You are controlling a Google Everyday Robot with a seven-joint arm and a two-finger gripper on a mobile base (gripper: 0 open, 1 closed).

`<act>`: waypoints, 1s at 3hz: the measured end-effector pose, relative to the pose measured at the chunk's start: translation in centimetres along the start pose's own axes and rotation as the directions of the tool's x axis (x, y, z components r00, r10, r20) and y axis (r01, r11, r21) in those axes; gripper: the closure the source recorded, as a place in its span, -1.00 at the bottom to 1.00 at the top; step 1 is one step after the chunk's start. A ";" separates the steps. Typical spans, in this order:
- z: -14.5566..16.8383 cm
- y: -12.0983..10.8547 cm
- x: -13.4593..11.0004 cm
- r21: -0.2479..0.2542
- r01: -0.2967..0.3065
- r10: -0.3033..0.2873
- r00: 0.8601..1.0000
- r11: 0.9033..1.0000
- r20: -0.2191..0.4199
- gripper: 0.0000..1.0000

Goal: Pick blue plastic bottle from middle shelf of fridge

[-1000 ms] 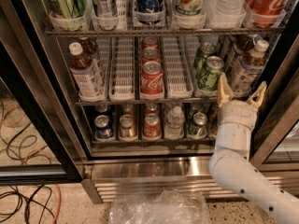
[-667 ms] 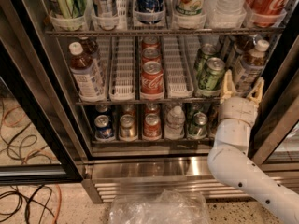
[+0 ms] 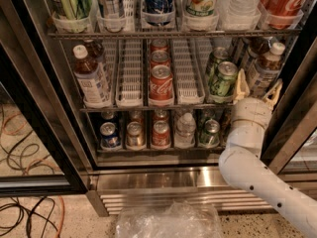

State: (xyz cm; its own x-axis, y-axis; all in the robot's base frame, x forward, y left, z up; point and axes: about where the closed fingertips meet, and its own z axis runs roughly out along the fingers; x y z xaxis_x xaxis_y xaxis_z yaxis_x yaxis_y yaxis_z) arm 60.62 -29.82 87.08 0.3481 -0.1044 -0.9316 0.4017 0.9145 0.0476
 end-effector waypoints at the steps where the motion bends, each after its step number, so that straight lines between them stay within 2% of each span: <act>1: 1.4 1.3 -0.2 -0.039 -0.001 0.002 1.000 0.999 0.022 -0.30; 3: 3.1 1.0 1.2 -0.005 0.028 -0.028 1.000 1.000 0.004 -0.32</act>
Offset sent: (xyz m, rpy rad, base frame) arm 0.0273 0.0106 0.0087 -0.0352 -0.0156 0.0580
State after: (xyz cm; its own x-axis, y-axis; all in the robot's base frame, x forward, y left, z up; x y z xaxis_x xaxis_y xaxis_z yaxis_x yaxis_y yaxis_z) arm 64.03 -30.27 87.13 0.3405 -0.1318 -0.9310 0.4072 0.9131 0.0197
